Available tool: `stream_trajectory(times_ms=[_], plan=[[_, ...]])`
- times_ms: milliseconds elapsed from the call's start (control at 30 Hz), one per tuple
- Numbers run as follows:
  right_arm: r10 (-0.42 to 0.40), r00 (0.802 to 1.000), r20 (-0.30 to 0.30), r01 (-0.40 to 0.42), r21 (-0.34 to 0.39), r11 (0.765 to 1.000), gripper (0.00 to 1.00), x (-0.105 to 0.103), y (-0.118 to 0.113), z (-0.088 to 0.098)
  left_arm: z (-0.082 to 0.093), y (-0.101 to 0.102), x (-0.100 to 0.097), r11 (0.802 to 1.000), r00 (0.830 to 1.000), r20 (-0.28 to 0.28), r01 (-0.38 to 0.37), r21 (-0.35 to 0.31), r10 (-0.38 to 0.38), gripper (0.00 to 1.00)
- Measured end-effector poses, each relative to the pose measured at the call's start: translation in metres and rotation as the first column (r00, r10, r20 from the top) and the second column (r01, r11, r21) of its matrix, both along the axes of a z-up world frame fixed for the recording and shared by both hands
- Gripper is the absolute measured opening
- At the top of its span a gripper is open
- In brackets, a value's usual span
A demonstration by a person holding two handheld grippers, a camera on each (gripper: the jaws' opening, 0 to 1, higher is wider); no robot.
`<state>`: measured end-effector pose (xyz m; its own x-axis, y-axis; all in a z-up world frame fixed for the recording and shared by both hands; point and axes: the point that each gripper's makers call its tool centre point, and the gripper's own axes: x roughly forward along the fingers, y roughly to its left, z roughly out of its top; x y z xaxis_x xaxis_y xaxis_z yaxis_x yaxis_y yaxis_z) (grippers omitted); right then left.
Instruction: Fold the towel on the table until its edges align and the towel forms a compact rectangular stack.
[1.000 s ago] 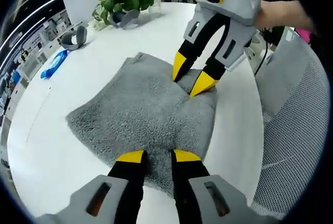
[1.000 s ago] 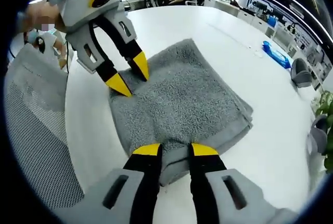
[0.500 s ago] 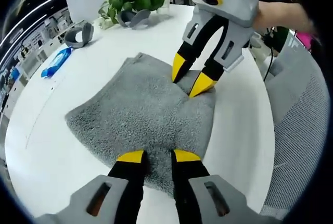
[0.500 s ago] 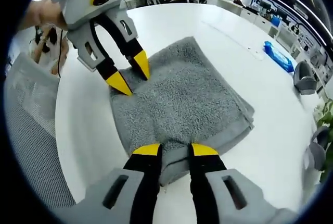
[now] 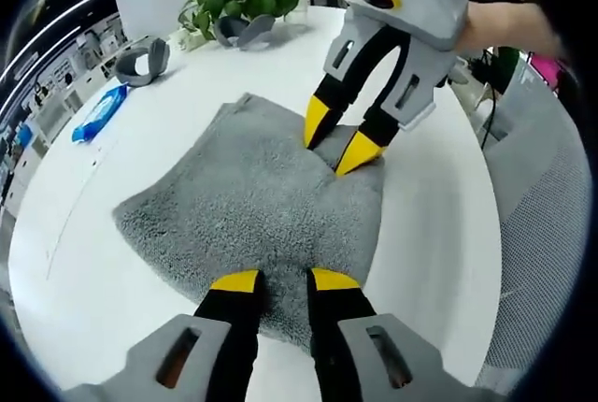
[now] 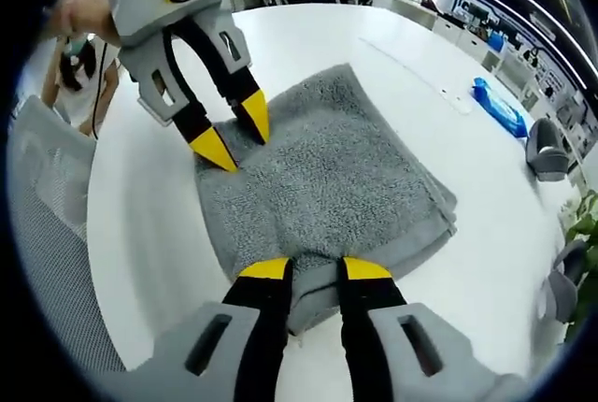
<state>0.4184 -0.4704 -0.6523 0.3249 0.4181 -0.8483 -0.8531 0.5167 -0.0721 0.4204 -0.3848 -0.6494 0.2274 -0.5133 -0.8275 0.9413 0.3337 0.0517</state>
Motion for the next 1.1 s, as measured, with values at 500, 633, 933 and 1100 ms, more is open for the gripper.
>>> stream_trajectory(times_ms=[500, 633, 933, 1100], plan=[[-0.045, 0.998, 0.051, 0.041, 0.075, 0.996, 0.18, 0.001, -0.001, 0.002, 0.002, 0.002, 0.001, 0.996, 0.998, 0.021, -0.058, -0.061, 0.06, 0.2], [-0.067, 0.997, 0.044, 0.06, 0.15, 0.987, 0.18, 0.001, -0.002, 0.005, 0.003, 0.002, 0.002, 0.997, 0.998, 0.014, -0.056, -0.061, 0.057, 0.2], [-0.218, 0.968, 0.122, 0.152, 0.406, 0.901, 0.17, -0.015, -0.01, 0.053, 0.065, 0.007, -0.015, 0.876, 0.978, -0.017, -0.192, -0.443, 0.206, 0.28], [-0.243, 0.961, 0.134, 0.159, 0.451, 0.878, 0.34, -0.051, -0.014, 0.072, 0.096, 0.046, -0.037, 0.805, 0.936, 0.033, -0.283, -0.521, 0.351, 0.44]])
